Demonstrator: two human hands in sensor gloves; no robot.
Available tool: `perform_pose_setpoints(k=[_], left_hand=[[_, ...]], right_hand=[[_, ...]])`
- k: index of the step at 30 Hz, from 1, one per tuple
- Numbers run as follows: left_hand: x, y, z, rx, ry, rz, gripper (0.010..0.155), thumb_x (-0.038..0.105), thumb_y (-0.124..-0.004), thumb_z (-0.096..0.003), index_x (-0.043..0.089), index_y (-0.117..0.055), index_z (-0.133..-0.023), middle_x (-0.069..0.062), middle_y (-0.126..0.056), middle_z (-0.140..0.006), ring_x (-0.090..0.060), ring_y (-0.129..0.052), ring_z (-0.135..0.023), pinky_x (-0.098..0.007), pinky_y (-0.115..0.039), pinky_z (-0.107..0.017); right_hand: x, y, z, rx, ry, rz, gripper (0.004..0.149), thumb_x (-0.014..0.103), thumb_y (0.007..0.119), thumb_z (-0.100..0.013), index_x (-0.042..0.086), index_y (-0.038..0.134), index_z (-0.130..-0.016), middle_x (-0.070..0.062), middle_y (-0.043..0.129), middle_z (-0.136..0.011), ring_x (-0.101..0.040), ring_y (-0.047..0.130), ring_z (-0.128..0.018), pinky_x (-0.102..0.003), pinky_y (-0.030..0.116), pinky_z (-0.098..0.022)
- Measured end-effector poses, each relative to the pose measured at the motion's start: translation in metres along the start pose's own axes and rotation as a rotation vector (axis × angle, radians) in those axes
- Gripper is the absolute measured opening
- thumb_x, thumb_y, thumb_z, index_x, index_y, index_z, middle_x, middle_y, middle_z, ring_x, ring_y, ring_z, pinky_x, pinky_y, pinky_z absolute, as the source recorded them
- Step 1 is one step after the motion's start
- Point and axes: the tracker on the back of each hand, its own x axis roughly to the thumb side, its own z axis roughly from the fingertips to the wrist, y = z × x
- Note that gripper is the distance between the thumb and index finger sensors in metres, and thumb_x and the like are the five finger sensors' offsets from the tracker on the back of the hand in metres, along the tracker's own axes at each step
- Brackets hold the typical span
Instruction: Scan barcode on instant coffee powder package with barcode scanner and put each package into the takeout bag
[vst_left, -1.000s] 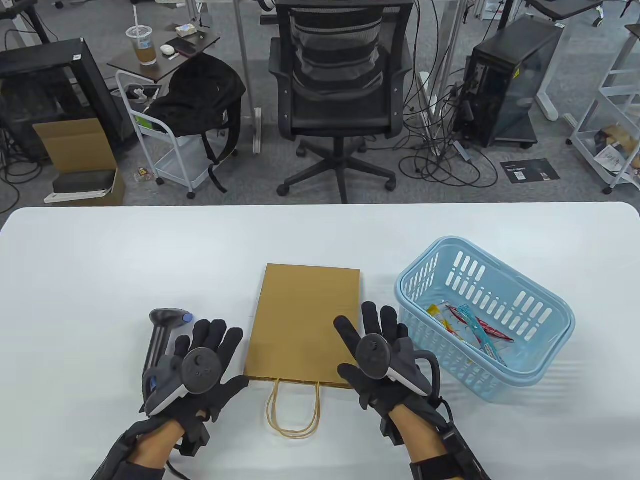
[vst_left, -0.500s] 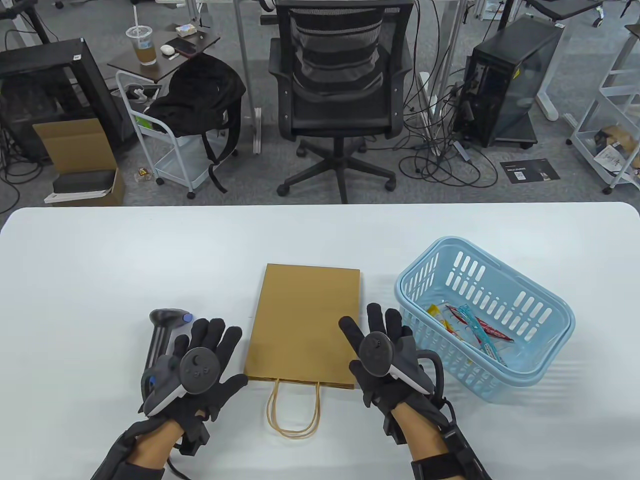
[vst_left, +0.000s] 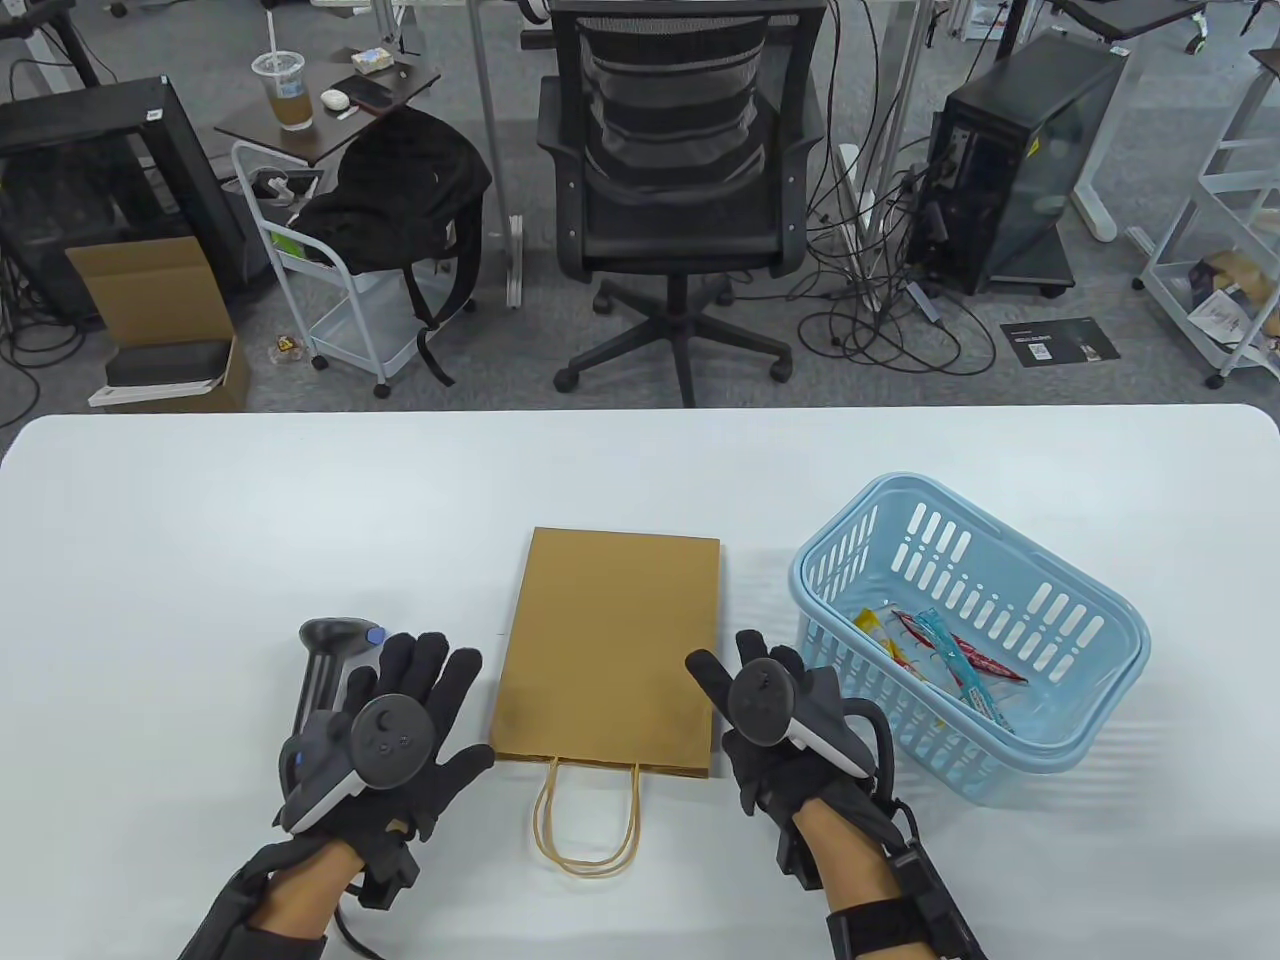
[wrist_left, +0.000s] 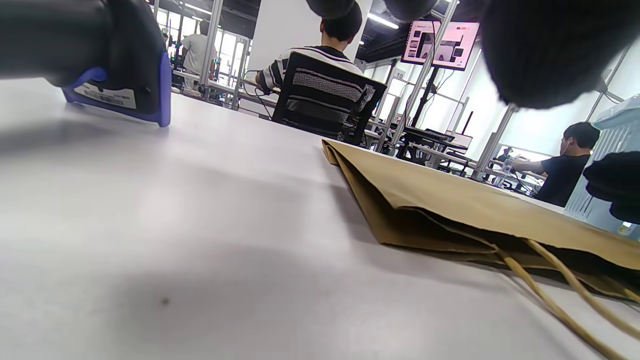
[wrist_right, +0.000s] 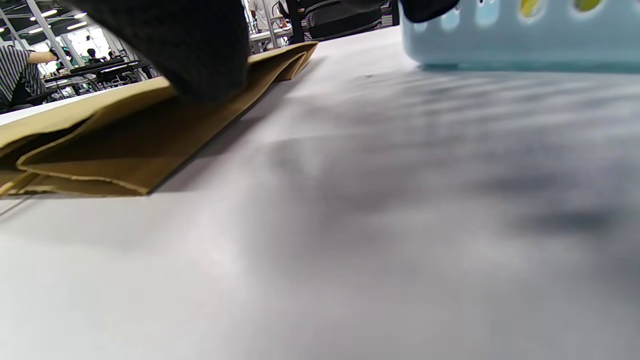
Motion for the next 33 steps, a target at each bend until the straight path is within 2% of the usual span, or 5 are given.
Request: perform_pose_setpoints(k=[10,19,23,29,33], left_hand=[[0.001,-0.001,0.000,-0.015,-0.006,0.011,0.091,0.071,-0.071,-0.0380,0.046,-0.021,-0.110,0.010,-0.017,-0.124,-0.021,-0.008,-0.118,-0.052,-0.018,-0.085],[-0.002,-0.001,0.002,-0.010,0.003,0.021,0.091,0.070,-0.071,-0.0380,0.046,-0.022,-0.110,0.011,-0.018,-0.124,-0.021,-0.008,-0.118,-0.052,-0.018,-0.085],[-0.002,-0.002,0.002,-0.017,0.012,0.023,0.091,0.070,-0.071,-0.0381,0.046,-0.022,-0.110,0.011,-0.018,-0.124,-0.021,-0.009,-0.118,-0.052,-0.018,-0.085],[-0.007,-0.002,0.000,-0.018,0.041,0.035,0.087,0.067,-0.070,-0.0397,0.046,-0.024,-0.110,0.011,-0.020,-0.124,-0.021,-0.010,-0.119,-0.052,-0.019,-0.085],[-0.009,-0.001,0.000,-0.023,0.052,0.046,0.086,0.066,-0.071,-0.0403,0.046,-0.025,-0.110,0.010,-0.022,-0.124,-0.021,-0.014,-0.118,-0.052,-0.020,-0.085]], right_hand=[[-0.002,0.009,-0.005,0.102,0.011,0.038,0.085,0.035,0.085,-0.050,0.056,0.027,-0.108,-0.006,0.012,-0.126,-0.044,0.027,-0.115,-0.061,0.038,-0.083],[0.006,0.008,-0.003,0.069,-0.035,0.047,0.088,0.034,0.091,-0.047,0.055,0.032,-0.108,-0.006,0.016,-0.126,-0.043,0.035,-0.115,-0.062,0.042,-0.082],[0.012,0.007,0.001,0.015,-0.094,0.067,0.085,0.032,0.096,-0.043,0.054,0.044,-0.107,-0.007,0.027,-0.127,-0.040,0.050,-0.113,-0.061,0.049,-0.081],[0.022,0.003,0.005,-0.085,-0.187,0.063,0.072,0.031,0.101,-0.039,0.049,0.068,-0.100,-0.007,0.044,-0.125,-0.031,0.077,-0.100,-0.056,0.063,-0.074],[0.029,-0.003,0.009,-0.188,-0.271,0.069,0.044,0.031,0.101,-0.039,0.039,0.091,-0.082,-0.005,0.078,-0.110,-0.022,0.094,-0.083,-0.051,0.073,-0.069]])
